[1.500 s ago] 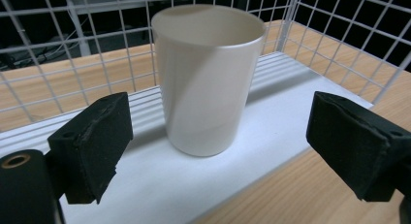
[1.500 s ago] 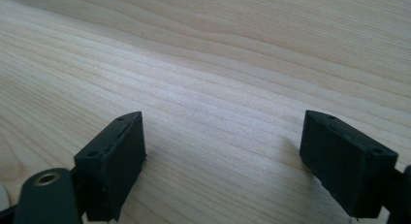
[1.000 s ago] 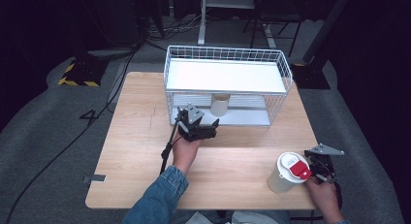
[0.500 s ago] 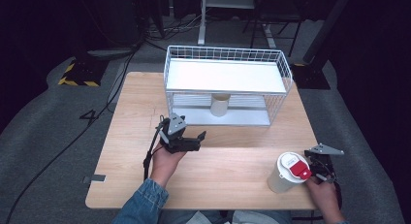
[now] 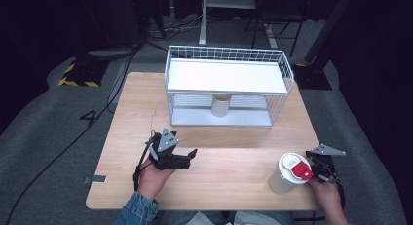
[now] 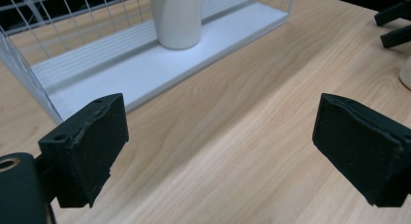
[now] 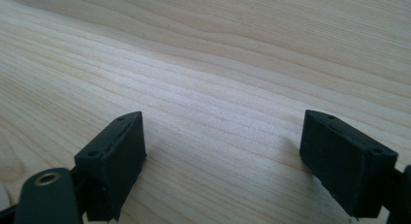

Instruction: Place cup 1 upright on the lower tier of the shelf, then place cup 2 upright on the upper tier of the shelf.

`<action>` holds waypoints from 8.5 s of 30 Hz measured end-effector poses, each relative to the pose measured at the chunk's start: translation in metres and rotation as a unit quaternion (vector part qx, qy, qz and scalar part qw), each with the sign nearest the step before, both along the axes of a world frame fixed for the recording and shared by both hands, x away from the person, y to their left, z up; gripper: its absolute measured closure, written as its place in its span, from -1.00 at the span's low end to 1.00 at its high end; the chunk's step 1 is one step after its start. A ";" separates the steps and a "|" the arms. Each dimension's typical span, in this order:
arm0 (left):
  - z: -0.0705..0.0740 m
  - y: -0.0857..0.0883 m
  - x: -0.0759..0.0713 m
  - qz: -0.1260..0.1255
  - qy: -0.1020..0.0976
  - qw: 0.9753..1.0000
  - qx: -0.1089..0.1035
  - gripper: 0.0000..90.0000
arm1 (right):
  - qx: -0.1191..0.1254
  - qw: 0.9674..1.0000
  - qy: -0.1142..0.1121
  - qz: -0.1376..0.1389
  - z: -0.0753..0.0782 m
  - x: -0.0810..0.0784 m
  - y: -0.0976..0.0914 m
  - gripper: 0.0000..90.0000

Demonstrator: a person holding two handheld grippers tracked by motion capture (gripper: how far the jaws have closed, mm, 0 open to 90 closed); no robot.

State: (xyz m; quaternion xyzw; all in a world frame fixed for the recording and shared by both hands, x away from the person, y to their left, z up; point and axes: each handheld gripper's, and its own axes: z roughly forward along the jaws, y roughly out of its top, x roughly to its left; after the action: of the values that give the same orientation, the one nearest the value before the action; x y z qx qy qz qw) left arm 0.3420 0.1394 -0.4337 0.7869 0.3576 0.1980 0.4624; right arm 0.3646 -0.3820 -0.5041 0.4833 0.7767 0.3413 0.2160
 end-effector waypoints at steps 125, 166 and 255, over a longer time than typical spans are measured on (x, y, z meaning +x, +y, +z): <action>-0.072 0.046 -0.001 0.058 0.128 0.985 0.100 -1.00 | 0.070 0.993 -0.039 0.087 0.098 -0.101 -0.009 -0.69; -0.072 0.046 -0.001 0.058 0.128 0.985 0.100 -1.00 | 0.077 0.982 -0.026 0.171 0.046 -0.087 0.047 -1.00; -0.072 0.043 -0.001 0.071 0.133 0.984 0.095 -1.00 | 0.083 0.978 -0.096 0.164 0.107 -0.048 0.054 -0.71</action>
State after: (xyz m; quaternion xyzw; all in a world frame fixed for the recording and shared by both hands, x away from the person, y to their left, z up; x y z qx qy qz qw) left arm 0.3413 0.1828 -0.5056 0.8192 0.4505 0.1569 0.3184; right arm 0.3166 -0.3275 -0.3969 0.3308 0.7901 0.4798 0.1900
